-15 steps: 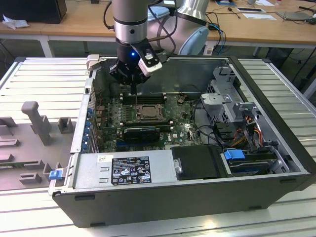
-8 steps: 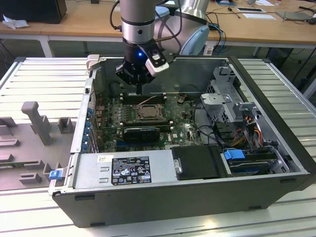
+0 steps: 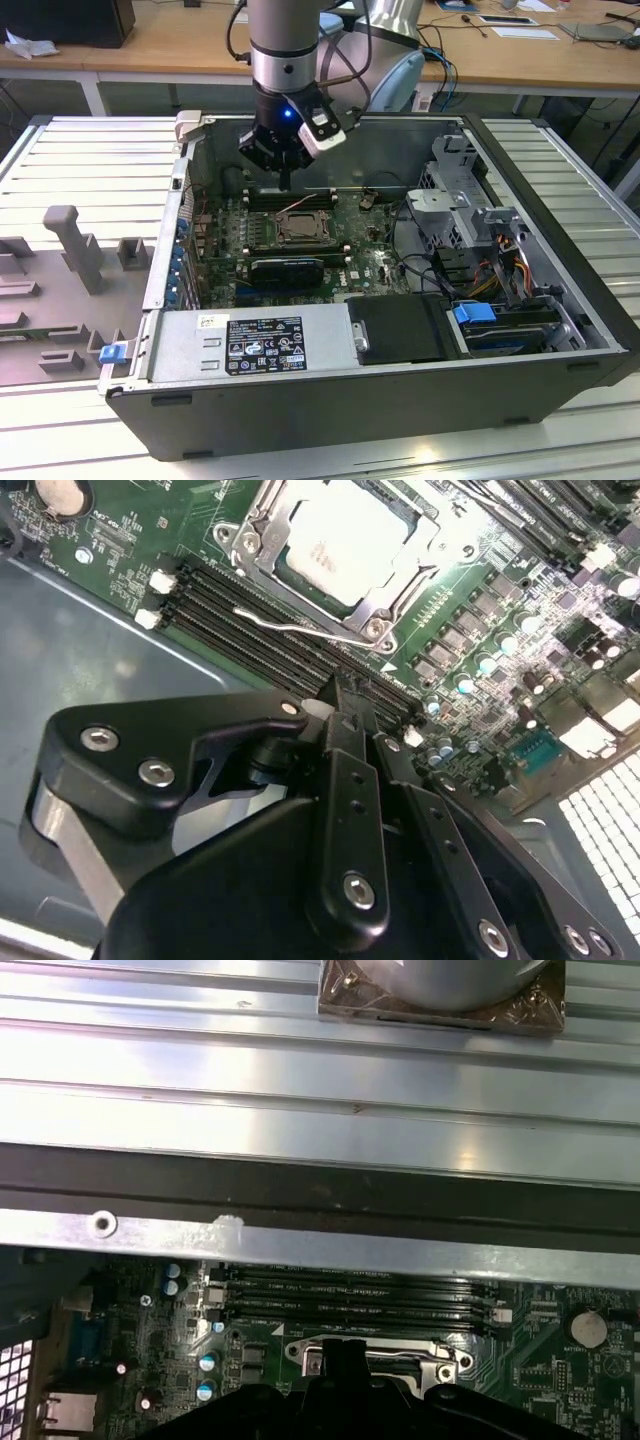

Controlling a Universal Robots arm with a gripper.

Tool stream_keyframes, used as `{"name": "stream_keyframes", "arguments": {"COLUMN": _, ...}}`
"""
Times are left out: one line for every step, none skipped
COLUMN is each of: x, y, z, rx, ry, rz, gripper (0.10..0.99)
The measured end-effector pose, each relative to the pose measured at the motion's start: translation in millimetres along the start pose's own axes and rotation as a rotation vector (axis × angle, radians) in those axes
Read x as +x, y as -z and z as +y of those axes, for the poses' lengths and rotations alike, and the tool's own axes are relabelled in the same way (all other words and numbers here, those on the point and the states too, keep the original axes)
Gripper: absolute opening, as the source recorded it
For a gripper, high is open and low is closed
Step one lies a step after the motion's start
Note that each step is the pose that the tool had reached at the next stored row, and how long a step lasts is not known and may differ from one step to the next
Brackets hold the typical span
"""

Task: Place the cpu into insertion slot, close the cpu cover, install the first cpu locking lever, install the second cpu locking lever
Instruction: 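Install the first cpu locking lever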

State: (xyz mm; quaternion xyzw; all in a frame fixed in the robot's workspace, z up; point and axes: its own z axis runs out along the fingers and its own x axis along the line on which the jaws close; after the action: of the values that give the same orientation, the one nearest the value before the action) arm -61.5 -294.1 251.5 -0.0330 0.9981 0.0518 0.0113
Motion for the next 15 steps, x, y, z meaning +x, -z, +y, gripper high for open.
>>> {"name": "stream_keyframes", "arguments": {"x": 0.0, "y": -0.6, "z": -0.1, "rx": -0.002, "ry": 0.004, "rz": 0.0004, "gripper": 0.106}}
{"name": "stream_keyframes", "arguments": {"x": 0.1, "y": -1.6, "z": -0.2, "rx": -0.003, "ry": 0.009, "rz": 0.0007, "gripper": 0.106}}
{"name": "stream_keyframes", "arguments": {"x": -0.1, "y": -2.7, "z": -0.3, "rx": -0.003, "ry": 0.011, "rz": 0.0010, "gripper": 0.106}}
{"name": "stream_keyframes", "arguments": {"x": -1.5, "y": -5.7, "z": -0.8, "rx": -0.003, "ry": 0.012, "rz": 0.0010, "gripper": 0.106}}
{"name": "stream_keyframes", "arguments": {"x": -2.4, "y": -9.4, "z": -1.2, "rx": -0.003, "ry": 0.012, "rz": 0.0010, "gripper": 0.106}}
{"name": "stream_keyframes", "arguments": {"x": -3.1, "y": -12.2, "z": -1.6, "rx": -0.003, "ry": 0.012, "rz": 0.0010, "gripper": 0.106}}
{"name": "stream_keyframes", "arguments": {"x": -3.2, "y": -14.1, "z": -1.8, "rx": -0.003, "ry": 0.012, "rz": 0.0010, "gripper": 0.106}}
{"name": "stream_keyframes", "arguments": {"x": -3.2, "y": -15.1, "z": -1.9, "rx": -0.003, "ry": 0.012, "rz": 0.0010, "gripper": 0.106}}
{"name": "stream_keyframes", "arguments": {"x": -3.2, "y": -15.5, "z": -1.9, "rx": -0.003, "ry": 0.012, "rz": 0.0011, "gripper": 0.106}}
{"name": "stream_keyframes", "arguments": {"x": -3.3, "y": -15.5, "z": -2.0, "rx": -0.003, "ry": 0.012, "rz": 0.0013, "gripper": 0.106}}
{"name": "stream_keyframes", "arguments": {"x": -3.3, "y": -15.7, "z": -2.0, "rx": -0.003, "ry": 0.012, "rz": 0.0012, "gripper": 0.106}}
{"name": "stream_keyframes", "arguments": {"x": -3.3, "y": -16.0, "z": -2.0, "rx": -0.003, "ry": 0.012, "rz": 0.0011, "gripper": 0.106}}
{"name": "stream_keyframes", "arguments": {"x": -3.3, "y": -16.1, "z": -2.0, "rx": -0.003, "ry": 0.013, "rz": 0.0011, "gripper": 0.106}}
{"name": "stream_keyframes", "arguments": {"x": -3.8, "y": -16.2, "z": -2.0, "rx": -0.003, "ry": 0.013, "rz": 0.0011, "gripper": 0.106}}
{"name": "stream_keyframes", "arguments": {"x": -4.2, "y": -16.4, "z": -2.1, "rx": -0.003, "ry": 0.013, "rz": 0.0010, "gripper": 0.106}}
